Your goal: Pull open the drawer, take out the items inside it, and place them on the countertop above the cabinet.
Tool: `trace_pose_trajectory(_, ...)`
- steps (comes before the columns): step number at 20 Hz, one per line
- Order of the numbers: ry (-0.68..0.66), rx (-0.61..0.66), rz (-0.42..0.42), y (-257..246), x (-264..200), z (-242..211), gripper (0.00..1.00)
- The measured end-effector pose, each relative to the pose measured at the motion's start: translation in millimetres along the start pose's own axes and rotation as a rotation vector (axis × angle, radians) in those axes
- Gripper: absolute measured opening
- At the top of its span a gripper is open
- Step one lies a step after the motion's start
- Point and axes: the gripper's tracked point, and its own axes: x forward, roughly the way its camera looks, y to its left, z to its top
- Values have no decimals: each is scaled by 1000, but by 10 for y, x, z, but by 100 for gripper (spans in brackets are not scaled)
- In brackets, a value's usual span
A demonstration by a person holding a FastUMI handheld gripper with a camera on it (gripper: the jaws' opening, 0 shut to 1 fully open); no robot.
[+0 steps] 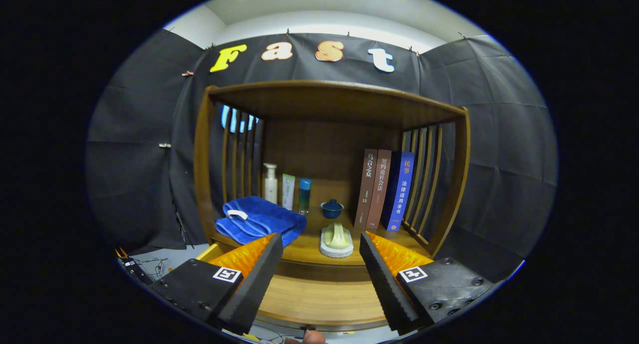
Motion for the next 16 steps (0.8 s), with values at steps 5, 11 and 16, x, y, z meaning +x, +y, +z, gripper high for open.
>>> trace_pose_trajectory(5, -120, 65, 28, 32, -518, -261, 99)
trace_pose_trajectory(11, -144, 135, 28, -44, -750, -916, 98)
trace_pose_trajectory(16, -59, 141, 21, -74, -687, -1682, 100)
